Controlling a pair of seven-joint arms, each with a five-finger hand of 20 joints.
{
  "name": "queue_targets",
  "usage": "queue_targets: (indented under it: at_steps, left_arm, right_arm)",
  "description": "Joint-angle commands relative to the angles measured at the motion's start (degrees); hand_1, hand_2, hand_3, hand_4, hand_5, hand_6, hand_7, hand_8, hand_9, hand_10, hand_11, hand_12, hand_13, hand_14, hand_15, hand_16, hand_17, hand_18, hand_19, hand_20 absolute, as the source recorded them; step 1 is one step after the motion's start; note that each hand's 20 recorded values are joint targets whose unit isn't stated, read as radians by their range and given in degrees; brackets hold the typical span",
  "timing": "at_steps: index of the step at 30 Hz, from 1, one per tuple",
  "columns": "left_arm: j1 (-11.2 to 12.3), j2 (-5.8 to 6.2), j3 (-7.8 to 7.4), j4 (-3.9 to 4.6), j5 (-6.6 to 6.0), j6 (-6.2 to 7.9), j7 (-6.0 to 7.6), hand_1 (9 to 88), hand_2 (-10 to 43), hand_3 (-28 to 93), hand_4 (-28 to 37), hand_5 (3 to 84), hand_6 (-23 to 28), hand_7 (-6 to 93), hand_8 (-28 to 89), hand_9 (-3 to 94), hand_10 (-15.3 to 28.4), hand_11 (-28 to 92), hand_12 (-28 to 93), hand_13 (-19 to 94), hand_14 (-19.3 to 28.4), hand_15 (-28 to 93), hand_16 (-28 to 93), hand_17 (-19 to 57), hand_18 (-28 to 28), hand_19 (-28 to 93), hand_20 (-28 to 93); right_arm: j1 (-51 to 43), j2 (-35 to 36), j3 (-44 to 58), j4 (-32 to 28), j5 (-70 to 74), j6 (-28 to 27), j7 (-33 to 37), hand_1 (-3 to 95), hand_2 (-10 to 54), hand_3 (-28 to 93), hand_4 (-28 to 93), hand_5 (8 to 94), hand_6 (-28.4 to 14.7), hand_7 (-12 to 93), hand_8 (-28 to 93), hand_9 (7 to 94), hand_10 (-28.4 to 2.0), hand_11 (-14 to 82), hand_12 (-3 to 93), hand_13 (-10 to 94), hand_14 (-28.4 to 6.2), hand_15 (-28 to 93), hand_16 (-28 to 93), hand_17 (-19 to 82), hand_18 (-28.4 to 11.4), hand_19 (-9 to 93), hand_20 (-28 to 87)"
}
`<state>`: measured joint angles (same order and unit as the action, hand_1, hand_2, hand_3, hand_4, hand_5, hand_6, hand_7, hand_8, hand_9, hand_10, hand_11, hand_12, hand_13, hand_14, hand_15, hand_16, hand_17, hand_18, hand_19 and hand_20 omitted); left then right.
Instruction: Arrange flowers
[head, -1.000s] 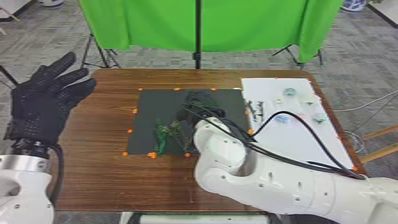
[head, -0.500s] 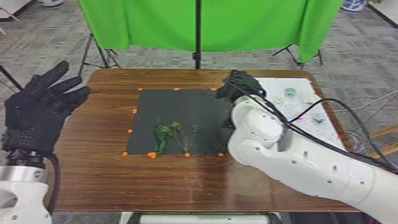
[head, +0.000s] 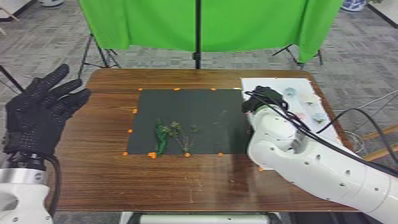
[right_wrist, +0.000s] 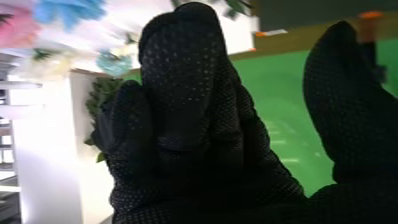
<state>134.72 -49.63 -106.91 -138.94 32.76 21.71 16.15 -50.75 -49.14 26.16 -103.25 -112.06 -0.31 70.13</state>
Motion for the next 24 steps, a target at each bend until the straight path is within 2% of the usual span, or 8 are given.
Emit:
queue_targets:
  at_steps: [1, 8, 11, 24]
  left_arm:
    - [-0.19, -0.77, 0.6, 0.08, 0.02, 0.2, -1.09, 20.8, 9.5, 77, -28.3, 35.3, 9.5, 12.5, -9, 30.0, 19.8, 27, 10, 24, 27.3, 51, -10, -6.6, 23.8, 64, 7]
    - [-1.29, -0.63, 1.48, 0.32, 0.0, 0.15, -1.08, 20.8, 9.5, 77, -28.3, 35.4, 9.5, 12.5, -9, 30.1, 19.8, 27, 10, 24, 27.4, 52, -10, -6.6, 23.8, 64, 7]
    - [-1.36, -0.67, 1.34, 0.23, 0.13, 0.41, -1.38, 20.8, 9.5, 77, -28.3, 35.4, 9.6, 12.5, -9, 30.2, 19.7, 27, 10, 24, 27.4, 52, -10, -6.6, 23.8, 64, 7]
    - [-2.41, -1.08, 1.55, 0.62, 0.19, -0.42, -2.23, 20.8, 9.4, 77, -28.3, 35.5, 9.6, 12.5, -9, 30.4, 19.9, 27, 10, 24, 27.4, 52, -10, -6.6, 23.8, 64, 7]
  right_arm:
    - [-0.07, 1.11, 0.18, 1.74, 0.34, -1.3, 1.01, 34.4, -6.4, 71, -22, 57.3, -10.5, 11, -9, 78.7, -19.1, 23.8, 15.9, 83, -9.6, 57, 16, 56, -17.6, 93, 23]
    - [-0.41, 0.54, -0.47, 3.59, 1.63, -2.61, 1.36, 34.3, -6.5, 70, -22, 56.9, -10.6, 10, -9, 78.7, -18.9, 24.4, 15.9, 83, -9.7, 58, 16, 56, -17.7, 93, 23]
    - [-0.7, 0.24, -0.37, 4.11, 2.39, -3.48, 1.17, 34.1, -6.5, 70, -23, 56.8, -10.7, 10, -9, 78.7, -19.0, 24.5, 15.9, 83, -9.8, 58, 16, 56, -17.8, 93, 23]
    - [1.2, -1.55, -6.15, 6.34, 1.73, -3.07, 0.39, 33.2, -6.5, 69, -23, 57.7, -10.3, 11, -9, 77.4, -18.6, 24.9, 15.9, 81, -10.3, 59, 16, 55, -18.1, 93, 22]
